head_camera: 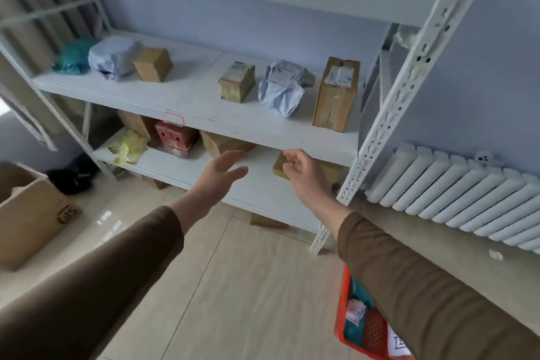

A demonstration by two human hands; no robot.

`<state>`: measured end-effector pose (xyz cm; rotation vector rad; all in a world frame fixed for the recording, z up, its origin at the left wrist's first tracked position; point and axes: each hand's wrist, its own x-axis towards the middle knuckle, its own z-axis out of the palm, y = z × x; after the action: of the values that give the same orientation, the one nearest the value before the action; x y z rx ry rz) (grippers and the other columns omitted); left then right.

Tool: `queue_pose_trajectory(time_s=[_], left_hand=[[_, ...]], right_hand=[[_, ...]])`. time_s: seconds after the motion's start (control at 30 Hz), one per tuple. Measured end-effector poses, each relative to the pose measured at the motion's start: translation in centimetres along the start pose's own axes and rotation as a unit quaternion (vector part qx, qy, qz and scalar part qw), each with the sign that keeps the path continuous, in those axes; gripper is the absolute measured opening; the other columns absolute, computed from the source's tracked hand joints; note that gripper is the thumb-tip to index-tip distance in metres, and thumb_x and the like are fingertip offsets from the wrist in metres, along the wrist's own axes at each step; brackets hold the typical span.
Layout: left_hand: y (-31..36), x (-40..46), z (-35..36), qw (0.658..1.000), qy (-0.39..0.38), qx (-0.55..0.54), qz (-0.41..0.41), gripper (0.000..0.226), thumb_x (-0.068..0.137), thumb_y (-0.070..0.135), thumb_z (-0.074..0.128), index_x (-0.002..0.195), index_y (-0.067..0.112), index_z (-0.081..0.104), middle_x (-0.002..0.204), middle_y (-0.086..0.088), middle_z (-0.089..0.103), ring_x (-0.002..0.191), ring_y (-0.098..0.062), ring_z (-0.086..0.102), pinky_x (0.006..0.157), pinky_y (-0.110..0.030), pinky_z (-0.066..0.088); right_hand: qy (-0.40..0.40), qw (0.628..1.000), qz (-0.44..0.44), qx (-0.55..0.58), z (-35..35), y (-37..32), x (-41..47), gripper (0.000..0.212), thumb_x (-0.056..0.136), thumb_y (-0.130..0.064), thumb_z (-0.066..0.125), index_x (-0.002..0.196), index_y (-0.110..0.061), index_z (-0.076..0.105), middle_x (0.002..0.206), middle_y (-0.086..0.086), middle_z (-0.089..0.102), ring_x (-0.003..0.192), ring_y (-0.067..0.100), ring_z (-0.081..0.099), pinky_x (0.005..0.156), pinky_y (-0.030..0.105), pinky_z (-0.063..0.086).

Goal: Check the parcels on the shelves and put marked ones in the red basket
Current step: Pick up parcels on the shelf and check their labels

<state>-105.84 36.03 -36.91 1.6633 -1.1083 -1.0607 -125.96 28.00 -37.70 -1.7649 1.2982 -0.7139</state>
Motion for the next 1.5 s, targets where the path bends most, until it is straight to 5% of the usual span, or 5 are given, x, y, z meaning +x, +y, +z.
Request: queue_pose_trajectory(time_s=[0.23, 0.37, 0.87, 1.2, 1.5], left_hand=[[-0.3, 3.5, -11.5, 0.999, 0.027, -0.005, 0.016, 0.047, 0.099, 0.023, 0.067, 0.144, 0.026, 0.057, 0.149, 0.003, 0.056, 0.143, -0.017, 0.046, 0.123, -0.046, 0.032], [-1.0, 6.6, -15.3, 0.998, 0.039, -0.029, 0.031, 0.044, 0.1, 0.019, 0.066, 0.143, 0.025, 0.057, 0.15, 0.005, 0.054, 0.143, -0.013, 0.044, 0.117, -0.032, 0.033], [-2.1, 25.2, -31.1, 0.994, 0.109, -0.006, 0.018, 0.046, 0.1, 0.021, 0.066, 0.144, 0.026, 0.056, 0.156, 0.005, 0.048, 0.15, -0.016, 0.037, 0.11, -0.029, 0.031], [-4.4, 36.8, -41.0, 0.994, 0.108, 0.029, -0.011, 0.059, 0.099, 0.025, 0.067, 0.154, 0.024, 0.044, 0.162, -0.007, 0.04, 0.15, -0.026, 0.037, 0.107, -0.03, 0.031], [-8.4, 49.1, -50.7, 0.996, 0.022, -0.019, -0.081, 0.075, 0.098, 0.026, 0.067, 0.162, 0.025, 0.028, 0.166, -0.005, 0.033, 0.149, -0.028, 0.035, 0.112, -0.036, 0.031]], right_hand=[[-0.013, 0.999, -0.032, -0.006, 8.0, -8.6, 4.5, 0.032, 0.1, -0.024, 0.055, 0.131, -0.027, 0.061, 0.134, -0.011, 0.062, 0.11, 0.008, 0.061, 0.089, 0.03, 0.051], [-0.033, 0.998, -0.042, -0.016, 11.6, -11.2, 8.0, 0.035, 0.101, -0.023, 0.054, 0.135, -0.025, 0.058, 0.137, -0.008, 0.059, 0.113, 0.009, 0.058, 0.085, 0.026, 0.046], [-0.07, 0.996, -0.047, 0.001, 24.8, -19.4, 29.6, 0.052, 0.1, -0.026, 0.059, 0.149, -0.024, 0.043, 0.149, -0.002, 0.053, 0.132, 0.017, 0.053, 0.109, 0.036, 0.043], [-0.13, 0.989, 0.025, 0.072, 33.8, -24.2, 40.0, 0.065, 0.102, -0.03, 0.057, 0.161, -0.02, 0.03, 0.165, 0.002, 0.035, 0.151, 0.018, 0.035, 0.112, 0.028, 0.03], [-0.045, 0.977, 0.15, 0.146, 44.1, -27.3, 50.4, 0.066, 0.104, -0.028, 0.056, 0.161, -0.018, 0.025, 0.166, 0.006, 0.032, 0.147, 0.023, 0.039, 0.103, 0.028, 0.033]])
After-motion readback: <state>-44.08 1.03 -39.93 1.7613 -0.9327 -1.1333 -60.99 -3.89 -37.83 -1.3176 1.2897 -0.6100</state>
